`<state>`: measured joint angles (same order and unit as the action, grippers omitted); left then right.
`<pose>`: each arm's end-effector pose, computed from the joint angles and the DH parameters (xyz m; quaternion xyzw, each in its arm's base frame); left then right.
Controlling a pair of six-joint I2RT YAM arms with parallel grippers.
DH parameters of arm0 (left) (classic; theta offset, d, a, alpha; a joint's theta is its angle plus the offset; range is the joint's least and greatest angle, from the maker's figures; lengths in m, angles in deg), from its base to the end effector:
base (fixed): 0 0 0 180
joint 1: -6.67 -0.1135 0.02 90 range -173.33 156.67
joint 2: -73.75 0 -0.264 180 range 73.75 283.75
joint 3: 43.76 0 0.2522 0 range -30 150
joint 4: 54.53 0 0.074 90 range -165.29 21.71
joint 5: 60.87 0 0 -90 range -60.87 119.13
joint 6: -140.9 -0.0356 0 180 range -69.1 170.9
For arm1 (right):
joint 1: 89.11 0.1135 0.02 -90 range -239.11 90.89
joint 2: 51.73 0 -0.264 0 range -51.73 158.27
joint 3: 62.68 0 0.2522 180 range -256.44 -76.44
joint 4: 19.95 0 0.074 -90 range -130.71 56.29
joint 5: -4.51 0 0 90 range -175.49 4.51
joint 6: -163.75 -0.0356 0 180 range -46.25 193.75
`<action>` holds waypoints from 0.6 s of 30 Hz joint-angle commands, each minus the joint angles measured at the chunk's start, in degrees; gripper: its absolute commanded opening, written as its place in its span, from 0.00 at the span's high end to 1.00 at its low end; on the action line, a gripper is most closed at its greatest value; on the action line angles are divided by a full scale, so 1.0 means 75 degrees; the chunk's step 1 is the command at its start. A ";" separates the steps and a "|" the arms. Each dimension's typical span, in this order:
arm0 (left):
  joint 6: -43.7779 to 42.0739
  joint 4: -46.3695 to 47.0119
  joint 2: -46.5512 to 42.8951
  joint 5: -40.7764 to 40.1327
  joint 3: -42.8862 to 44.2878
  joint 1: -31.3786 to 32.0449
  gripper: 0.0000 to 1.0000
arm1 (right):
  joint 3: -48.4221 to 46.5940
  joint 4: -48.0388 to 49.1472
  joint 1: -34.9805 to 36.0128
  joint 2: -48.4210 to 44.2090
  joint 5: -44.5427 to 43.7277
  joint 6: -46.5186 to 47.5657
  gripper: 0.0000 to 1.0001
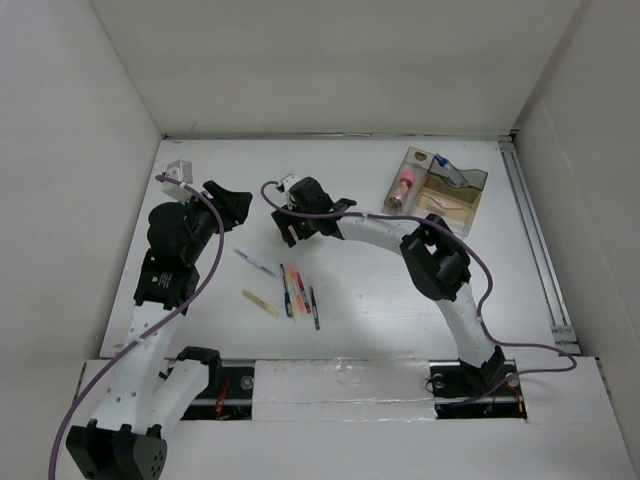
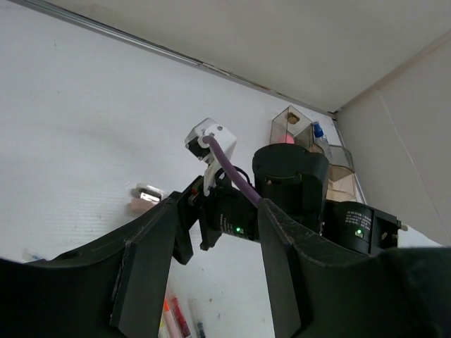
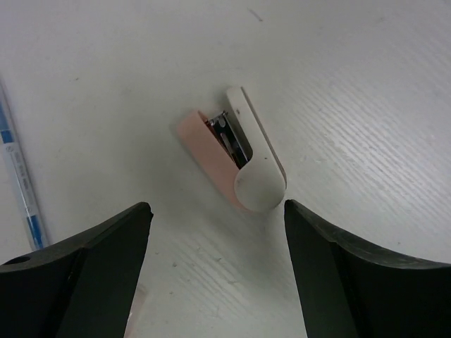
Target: Organize the desk
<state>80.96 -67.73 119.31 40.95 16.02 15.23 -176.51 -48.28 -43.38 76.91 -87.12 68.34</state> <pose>0.1853 -0.0353 0.3659 -0.0579 0.6985 -0.3027 0.6458 0.3558 0.3635 0.1803 -0.3109 0.8632 0.1598 0.3643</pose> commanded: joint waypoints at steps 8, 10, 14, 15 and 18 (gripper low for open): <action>-0.0071 0.0289 -0.0087 0.0066 0.0274 0.0008 0.55 | -0.0752 -0.0398 0.0007 0.0285 -0.0121 0.0370 0.18; -0.0071 0.0301 -0.0110 0.0066 0.0274 0.0008 0.55 | -0.1058 -0.0705 0.0007 0.0496 -0.0520 0.0358 0.17; -0.0071 0.0301 -0.0098 0.0112 0.0274 0.0008 0.55 | -0.1060 -0.0439 0.0007 0.0660 -0.0498 0.0440 0.17; -0.0071 0.0312 -0.0087 0.0112 0.0274 0.0008 0.55 | -0.1071 -0.0355 0.0007 0.0719 -0.0440 0.0452 0.17; -0.0083 0.0301 -0.0110 0.0089 0.0262 0.0008 0.55 | -0.1607 -0.0623 0.0007 0.1116 -0.0380 0.0440 0.20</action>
<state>80.96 -67.71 119.31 41.01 16.02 15.23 -183.42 -51.73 -43.33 82.55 -89.43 70.96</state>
